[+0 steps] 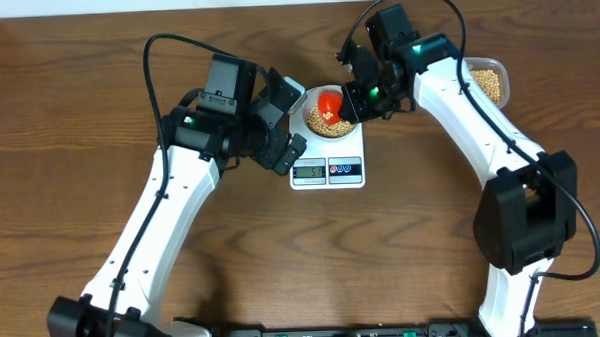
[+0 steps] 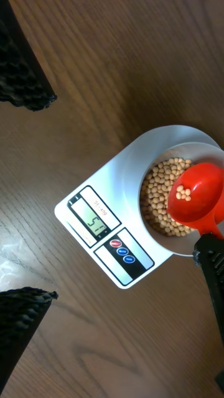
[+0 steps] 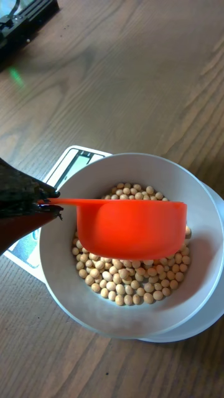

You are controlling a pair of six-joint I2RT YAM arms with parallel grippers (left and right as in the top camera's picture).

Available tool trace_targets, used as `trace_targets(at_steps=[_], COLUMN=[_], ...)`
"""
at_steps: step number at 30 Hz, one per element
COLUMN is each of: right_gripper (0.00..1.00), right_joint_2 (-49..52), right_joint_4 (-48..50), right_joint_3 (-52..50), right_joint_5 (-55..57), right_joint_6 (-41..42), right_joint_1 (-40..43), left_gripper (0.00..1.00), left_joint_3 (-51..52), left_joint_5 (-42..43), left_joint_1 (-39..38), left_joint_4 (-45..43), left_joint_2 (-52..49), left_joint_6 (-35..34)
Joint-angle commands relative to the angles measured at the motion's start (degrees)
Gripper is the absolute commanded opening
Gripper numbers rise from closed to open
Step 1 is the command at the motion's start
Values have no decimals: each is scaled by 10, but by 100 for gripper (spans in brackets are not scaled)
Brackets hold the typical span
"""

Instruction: Scoop item into bowl and weigh 50g on scale

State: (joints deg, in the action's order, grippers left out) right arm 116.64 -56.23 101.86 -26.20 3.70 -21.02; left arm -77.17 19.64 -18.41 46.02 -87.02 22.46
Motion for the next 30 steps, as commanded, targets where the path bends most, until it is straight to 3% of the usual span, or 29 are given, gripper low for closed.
trace_targets(at_steps=[1, 30], right_gripper=[1, 1], right_joint_2=[7, 7], right_joint_4=[1, 2], right_joint_3=[-4, -4], right_joint_5=[3, 126], right_joint_6=[3, -10], right_joint_1=[5, -49], left_gripper=[93, 93], left_joint_3=[5, 5], left_joint_5=[9, 9], left_joint_1=[1, 1], left_joint_4=[-1, -1], left_joint_2=[-7, -7], left_joint_6=[-3, -3])
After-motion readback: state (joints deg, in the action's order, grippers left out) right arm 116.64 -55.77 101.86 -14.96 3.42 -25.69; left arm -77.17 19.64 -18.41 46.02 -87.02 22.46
